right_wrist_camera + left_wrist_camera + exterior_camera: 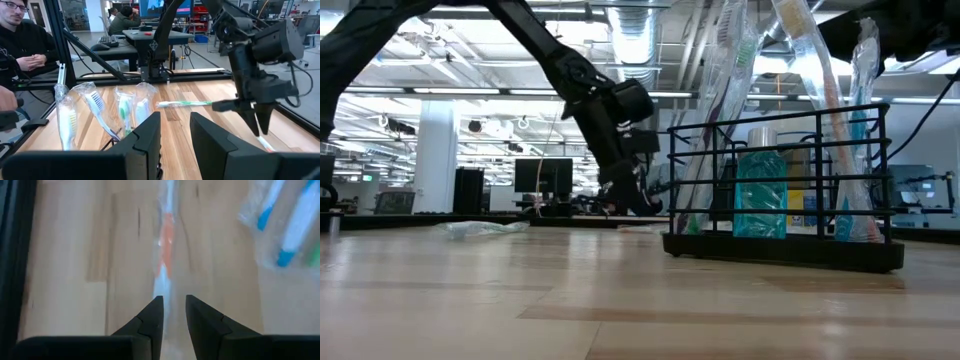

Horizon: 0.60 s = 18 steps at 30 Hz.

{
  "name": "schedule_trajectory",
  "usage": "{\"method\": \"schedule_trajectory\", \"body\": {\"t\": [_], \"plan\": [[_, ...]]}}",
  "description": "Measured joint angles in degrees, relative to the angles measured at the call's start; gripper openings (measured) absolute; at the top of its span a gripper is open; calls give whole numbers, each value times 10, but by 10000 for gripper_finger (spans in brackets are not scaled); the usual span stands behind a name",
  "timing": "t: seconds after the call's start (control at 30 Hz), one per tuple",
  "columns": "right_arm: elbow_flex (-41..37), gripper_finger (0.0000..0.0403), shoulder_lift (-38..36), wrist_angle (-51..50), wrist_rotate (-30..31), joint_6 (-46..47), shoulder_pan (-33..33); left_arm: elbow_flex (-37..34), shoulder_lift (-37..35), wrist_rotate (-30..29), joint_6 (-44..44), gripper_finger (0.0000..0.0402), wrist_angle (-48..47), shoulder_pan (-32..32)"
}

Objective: Pick & Place toothbrushing station
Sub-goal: Put the orange toothbrush into the mesh organizer

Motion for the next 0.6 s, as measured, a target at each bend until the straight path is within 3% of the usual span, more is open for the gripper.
{"method": "schedule_trajectory", "body": {"t": [0.6], "plan": [[0,98,0,-2,0,0,0,1,30,-27,36,76,30,2]]}}
